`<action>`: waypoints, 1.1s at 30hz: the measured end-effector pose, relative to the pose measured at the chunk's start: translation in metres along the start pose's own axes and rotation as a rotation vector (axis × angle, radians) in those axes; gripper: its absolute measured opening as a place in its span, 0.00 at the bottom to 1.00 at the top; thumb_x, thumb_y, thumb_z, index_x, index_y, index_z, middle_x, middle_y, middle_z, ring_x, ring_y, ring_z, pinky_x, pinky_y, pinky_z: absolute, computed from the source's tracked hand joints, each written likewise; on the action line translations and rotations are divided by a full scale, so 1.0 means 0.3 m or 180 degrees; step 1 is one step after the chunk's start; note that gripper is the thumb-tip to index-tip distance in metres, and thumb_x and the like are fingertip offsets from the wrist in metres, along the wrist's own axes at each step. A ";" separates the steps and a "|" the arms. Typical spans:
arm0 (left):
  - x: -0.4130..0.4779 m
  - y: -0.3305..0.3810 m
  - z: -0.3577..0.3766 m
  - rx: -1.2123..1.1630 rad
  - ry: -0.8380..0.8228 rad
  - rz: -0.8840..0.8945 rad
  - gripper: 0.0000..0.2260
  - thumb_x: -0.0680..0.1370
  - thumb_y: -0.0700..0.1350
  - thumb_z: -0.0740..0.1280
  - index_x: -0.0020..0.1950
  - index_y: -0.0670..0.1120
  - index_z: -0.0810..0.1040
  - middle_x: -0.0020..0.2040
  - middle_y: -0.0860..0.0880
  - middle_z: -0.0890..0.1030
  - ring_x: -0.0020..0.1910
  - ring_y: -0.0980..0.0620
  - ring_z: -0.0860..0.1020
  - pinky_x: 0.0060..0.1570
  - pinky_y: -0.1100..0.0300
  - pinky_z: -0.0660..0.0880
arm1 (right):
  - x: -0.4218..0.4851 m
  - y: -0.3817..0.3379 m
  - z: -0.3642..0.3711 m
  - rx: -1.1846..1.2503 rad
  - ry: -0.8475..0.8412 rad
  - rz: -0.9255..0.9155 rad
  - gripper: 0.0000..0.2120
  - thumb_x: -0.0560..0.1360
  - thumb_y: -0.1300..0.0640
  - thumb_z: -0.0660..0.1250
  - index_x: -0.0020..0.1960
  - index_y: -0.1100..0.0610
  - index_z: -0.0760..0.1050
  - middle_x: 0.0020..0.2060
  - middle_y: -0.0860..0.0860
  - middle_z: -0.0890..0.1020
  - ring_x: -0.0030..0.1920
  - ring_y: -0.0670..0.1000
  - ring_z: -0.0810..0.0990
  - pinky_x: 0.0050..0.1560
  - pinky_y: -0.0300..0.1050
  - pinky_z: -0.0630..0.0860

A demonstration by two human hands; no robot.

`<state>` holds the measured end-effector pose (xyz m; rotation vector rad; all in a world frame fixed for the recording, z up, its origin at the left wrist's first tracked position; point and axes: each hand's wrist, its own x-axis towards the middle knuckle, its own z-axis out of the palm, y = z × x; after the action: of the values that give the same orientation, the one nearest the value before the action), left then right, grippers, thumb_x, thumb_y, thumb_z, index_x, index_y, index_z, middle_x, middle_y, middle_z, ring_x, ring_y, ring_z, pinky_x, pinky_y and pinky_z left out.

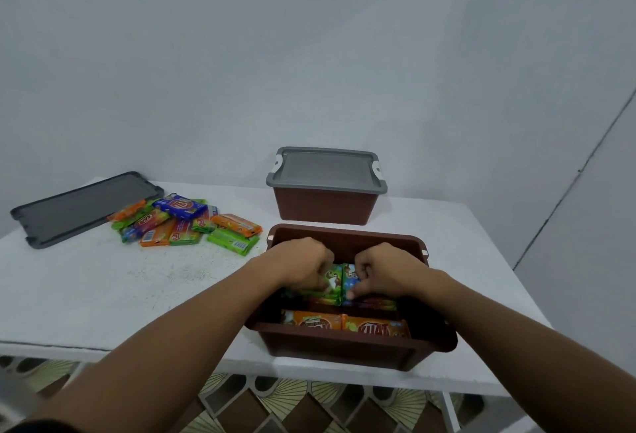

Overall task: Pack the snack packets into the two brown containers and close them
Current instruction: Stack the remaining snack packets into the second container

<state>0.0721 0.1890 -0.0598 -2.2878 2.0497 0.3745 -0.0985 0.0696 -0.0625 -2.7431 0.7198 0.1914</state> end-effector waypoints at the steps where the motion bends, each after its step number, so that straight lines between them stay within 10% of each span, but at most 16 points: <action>1: -0.010 -0.010 -0.017 -0.0167 0.0240 0.0070 0.07 0.77 0.52 0.72 0.44 0.52 0.76 0.49 0.52 0.79 0.46 0.50 0.79 0.46 0.53 0.79 | -0.001 -0.005 -0.017 0.0233 0.0171 -0.0027 0.15 0.70 0.41 0.76 0.39 0.51 0.75 0.36 0.44 0.80 0.37 0.43 0.78 0.36 0.38 0.71; 9: -0.067 -0.123 -0.106 -0.0767 0.1430 0.0290 0.07 0.78 0.51 0.72 0.43 0.50 0.79 0.40 0.56 0.77 0.41 0.54 0.76 0.41 0.56 0.75 | 0.061 -0.094 -0.143 0.1083 0.1422 -0.0189 0.05 0.73 0.50 0.75 0.41 0.49 0.83 0.30 0.44 0.79 0.30 0.40 0.75 0.33 0.34 0.70; 33: -0.386 -0.775 -0.115 -0.0679 0.1648 -0.0631 0.07 0.80 0.42 0.66 0.50 0.47 0.85 0.50 0.52 0.81 0.48 0.52 0.78 0.44 0.59 0.71 | 0.474 -0.665 -0.092 0.0919 0.0976 -0.0566 0.04 0.74 0.58 0.72 0.45 0.55 0.86 0.32 0.41 0.80 0.32 0.41 0.76 0.34 0.32 0.70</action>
<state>0.2953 0.3232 -0.0313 -2.9393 2.0248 -0.0201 0.1255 0.1612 -0.0150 -2.5607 0.5226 -0.3518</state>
